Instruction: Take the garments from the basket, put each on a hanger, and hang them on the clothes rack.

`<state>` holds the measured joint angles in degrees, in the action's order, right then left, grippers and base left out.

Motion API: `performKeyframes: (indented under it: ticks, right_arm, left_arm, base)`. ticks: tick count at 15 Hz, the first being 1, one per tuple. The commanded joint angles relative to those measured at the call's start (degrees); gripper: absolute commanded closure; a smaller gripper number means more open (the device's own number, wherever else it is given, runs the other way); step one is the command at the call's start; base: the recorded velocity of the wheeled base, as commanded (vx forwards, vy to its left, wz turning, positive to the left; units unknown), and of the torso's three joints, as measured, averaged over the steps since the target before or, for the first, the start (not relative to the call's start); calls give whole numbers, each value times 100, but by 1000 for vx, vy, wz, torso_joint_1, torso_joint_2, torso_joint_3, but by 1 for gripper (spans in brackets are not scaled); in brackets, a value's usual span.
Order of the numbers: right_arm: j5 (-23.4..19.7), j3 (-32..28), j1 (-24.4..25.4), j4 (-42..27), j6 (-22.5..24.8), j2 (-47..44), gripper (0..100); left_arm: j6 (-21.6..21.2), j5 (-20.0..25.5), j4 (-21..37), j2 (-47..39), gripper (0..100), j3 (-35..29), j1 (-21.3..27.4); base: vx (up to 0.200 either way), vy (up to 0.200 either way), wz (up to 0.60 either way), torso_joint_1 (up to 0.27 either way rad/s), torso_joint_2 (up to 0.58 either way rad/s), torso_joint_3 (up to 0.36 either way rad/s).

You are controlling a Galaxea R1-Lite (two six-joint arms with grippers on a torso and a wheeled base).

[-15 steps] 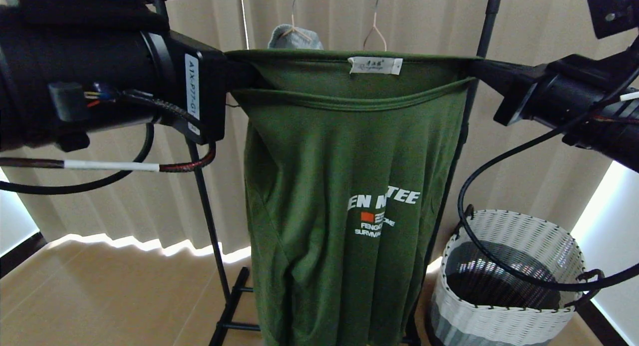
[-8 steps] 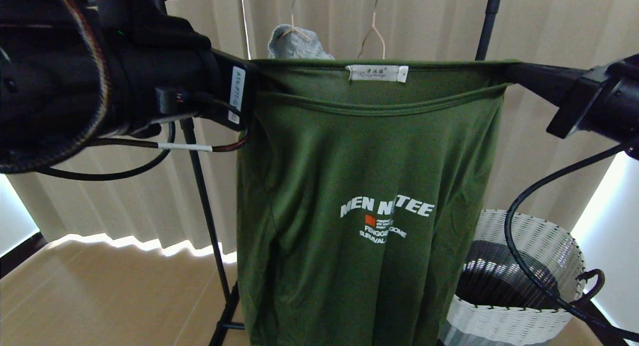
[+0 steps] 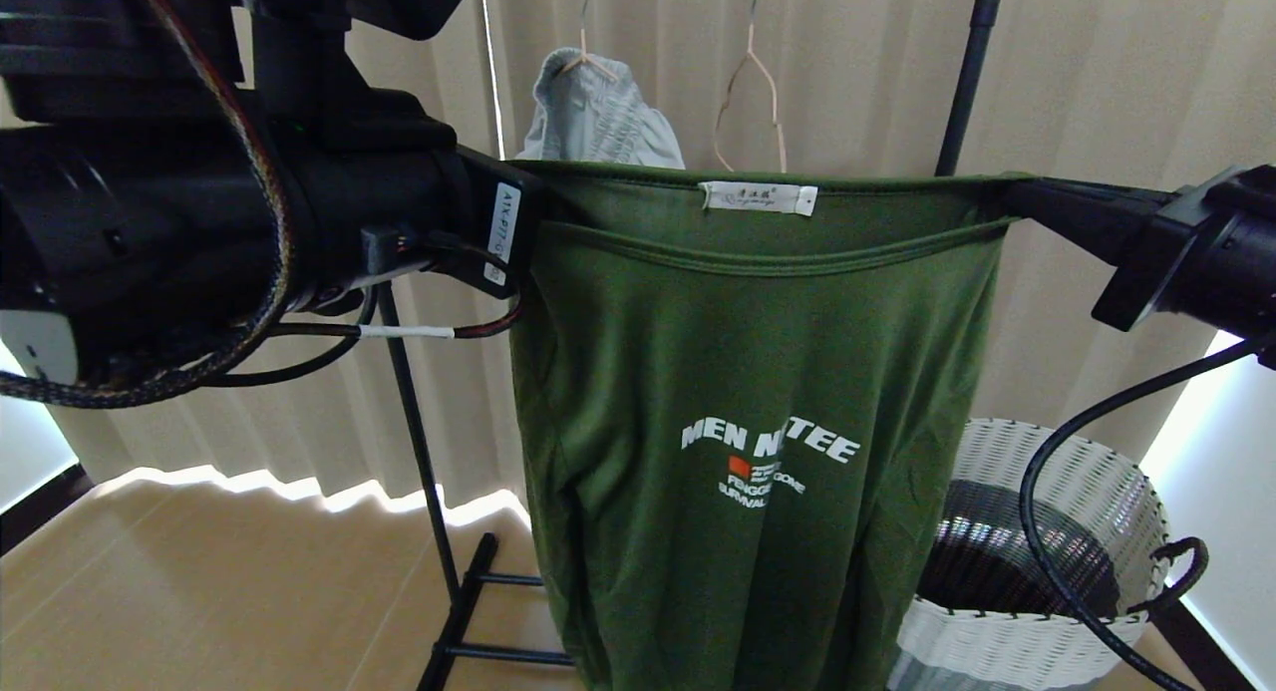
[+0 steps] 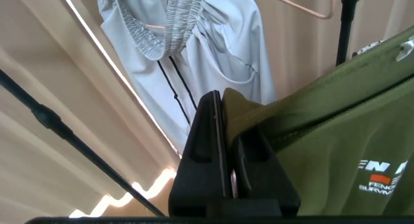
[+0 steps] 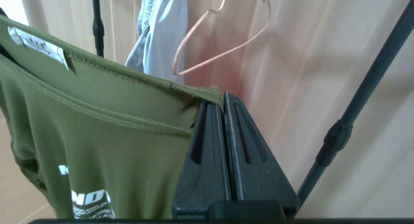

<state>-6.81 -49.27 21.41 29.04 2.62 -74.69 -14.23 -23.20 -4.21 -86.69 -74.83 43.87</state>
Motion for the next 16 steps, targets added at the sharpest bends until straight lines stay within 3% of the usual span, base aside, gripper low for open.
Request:
performKeyframes:
  ticks: [1, 9, 10, 16]
  right_arm:
    - [-4, 14, 4, -30, 2, 7, 100]
    - [-4, 23, 4, -56, 10, -2, 100]
    - [-4, 23, 4, -65, 10, -10, 0]
    - [-22, 199, 4, 32, -7, 51, 0]
  left_arm:
    - [8, 0, -10, 3, 100, 21, -2]
    - [8, 8, -10, -15, 100, 29, -2]
    - [8, 8, -10, -15, 100, 21, -2]
    - [-36, -141, -1, -41, 100, 179, -230]
  base:
    - [0, 0, 0, 0, 0, 0]
    - [0, 0, 0, 0, 0, 0]
    - [0, 0, 0, 0, 0, 0]
    - [0, 0, 0, 0, 0, 0]
